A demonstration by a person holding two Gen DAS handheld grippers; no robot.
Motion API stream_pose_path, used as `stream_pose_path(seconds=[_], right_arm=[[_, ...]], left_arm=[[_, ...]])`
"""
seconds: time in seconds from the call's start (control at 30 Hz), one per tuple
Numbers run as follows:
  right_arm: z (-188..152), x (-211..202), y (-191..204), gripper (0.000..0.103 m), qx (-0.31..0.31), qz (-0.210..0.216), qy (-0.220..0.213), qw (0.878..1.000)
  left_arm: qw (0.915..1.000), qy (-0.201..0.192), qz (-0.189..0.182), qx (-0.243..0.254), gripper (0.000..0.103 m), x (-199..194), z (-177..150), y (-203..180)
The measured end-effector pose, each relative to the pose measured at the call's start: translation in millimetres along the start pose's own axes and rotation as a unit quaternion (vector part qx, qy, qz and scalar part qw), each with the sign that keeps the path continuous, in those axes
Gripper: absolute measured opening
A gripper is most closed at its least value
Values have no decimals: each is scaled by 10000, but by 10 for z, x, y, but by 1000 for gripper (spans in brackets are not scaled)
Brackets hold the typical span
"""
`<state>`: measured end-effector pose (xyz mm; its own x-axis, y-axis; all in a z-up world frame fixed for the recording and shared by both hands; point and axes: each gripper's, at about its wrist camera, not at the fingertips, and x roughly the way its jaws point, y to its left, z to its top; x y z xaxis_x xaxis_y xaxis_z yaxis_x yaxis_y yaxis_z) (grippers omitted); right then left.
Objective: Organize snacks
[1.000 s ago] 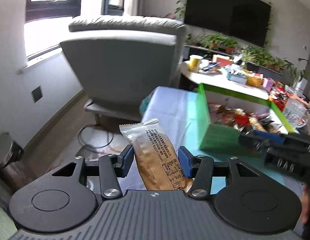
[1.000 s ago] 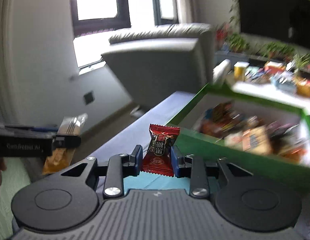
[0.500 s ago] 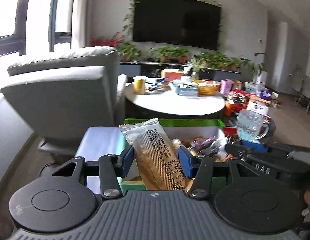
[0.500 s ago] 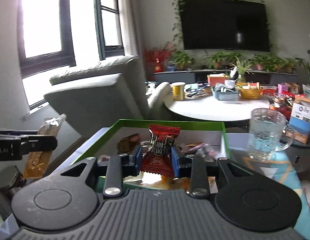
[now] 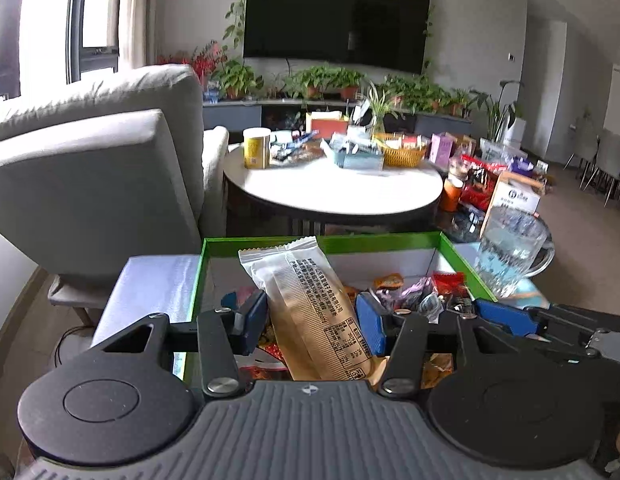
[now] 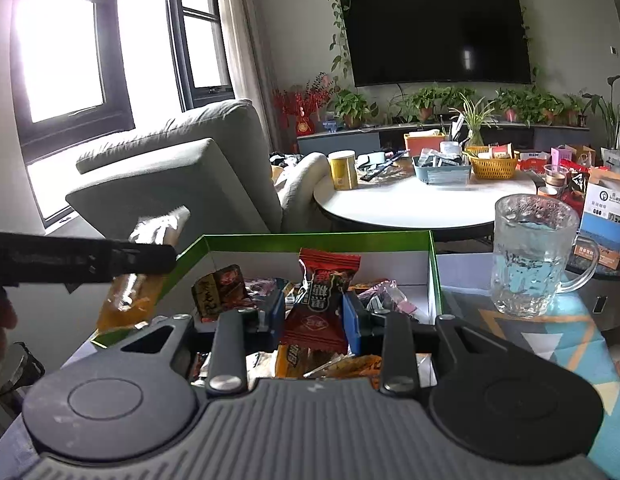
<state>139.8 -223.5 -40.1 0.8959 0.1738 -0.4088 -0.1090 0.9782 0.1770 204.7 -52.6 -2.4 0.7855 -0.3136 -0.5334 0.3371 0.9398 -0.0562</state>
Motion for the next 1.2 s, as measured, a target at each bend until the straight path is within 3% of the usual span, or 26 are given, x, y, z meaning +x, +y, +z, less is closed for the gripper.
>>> stream_pose_path(seconds=[0.07, 0.2, 0.53, 0.73, 0.83, 1.2], right_arm=[[-4, 42, -12, 41, 20, -48, 43, 10000], [-21, 29, -31, 41, 117, -98, 4, 9999], [9, -166, 33, 41, 178, -72, -37, 9998], [6, -422, 183, 41, -1, -86, -179, 9998], [-32, -565, 241, 41, -35, -72, -152, 9999], [-111, -1041, 394, 41, -170, -199, -235, 9994]], left_arm=[[9999, 119, 41, -34, 47, 66, -38, 0], [9998, 153, 145, -75, 54, 98, -71, 2], [9994, 47, 344, -50, 59, -168, -95, 2], [9984, -194, 521, -58, 59, -457, -173, -47], [9963, -424, 744, -61, 71, -648, -227, -70], [9921, -844, 895, -236, 71, -1186, -383, -136]])
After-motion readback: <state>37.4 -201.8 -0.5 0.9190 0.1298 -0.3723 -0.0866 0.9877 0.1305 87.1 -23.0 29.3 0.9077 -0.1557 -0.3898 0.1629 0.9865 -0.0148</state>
